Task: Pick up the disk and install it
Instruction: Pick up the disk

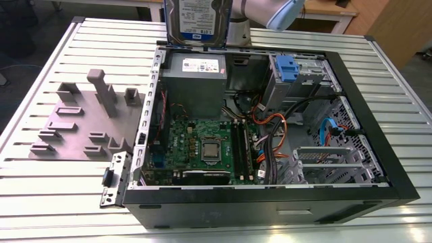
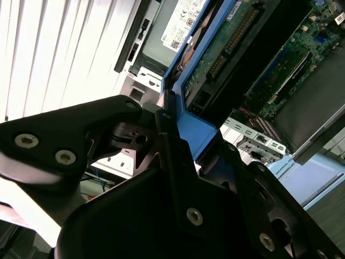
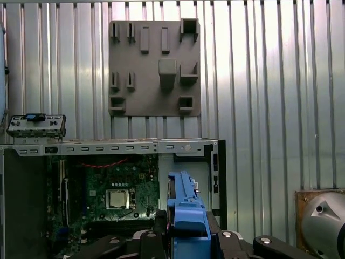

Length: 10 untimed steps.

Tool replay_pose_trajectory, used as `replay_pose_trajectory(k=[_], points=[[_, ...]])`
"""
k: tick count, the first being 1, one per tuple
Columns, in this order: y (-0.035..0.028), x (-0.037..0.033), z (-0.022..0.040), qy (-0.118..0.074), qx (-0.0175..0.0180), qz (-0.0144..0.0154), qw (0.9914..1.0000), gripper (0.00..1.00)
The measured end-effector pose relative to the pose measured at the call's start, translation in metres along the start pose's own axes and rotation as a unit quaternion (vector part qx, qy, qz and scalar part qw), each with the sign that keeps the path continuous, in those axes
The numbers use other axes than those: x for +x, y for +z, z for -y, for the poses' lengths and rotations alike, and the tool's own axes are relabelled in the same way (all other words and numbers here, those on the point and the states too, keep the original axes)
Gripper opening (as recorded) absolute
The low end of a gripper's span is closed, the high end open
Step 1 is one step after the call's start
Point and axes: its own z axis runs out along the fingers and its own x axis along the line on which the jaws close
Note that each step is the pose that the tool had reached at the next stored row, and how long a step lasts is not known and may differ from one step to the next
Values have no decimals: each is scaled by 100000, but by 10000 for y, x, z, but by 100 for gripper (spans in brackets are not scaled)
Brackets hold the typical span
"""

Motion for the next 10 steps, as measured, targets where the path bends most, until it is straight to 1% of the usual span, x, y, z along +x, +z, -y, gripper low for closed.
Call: replay_pose_trajectory(k=[1,2,4,6,10], points=[[0,10,6,0,1,1,100000,37],[-2,55,8,-1,0,1,100000,37],[-2,58,9,1,-2,-1,100000,37],[-4,105,11,1,2,2,100000,37],[-4,111,11,-1,0,1,100000,37]])
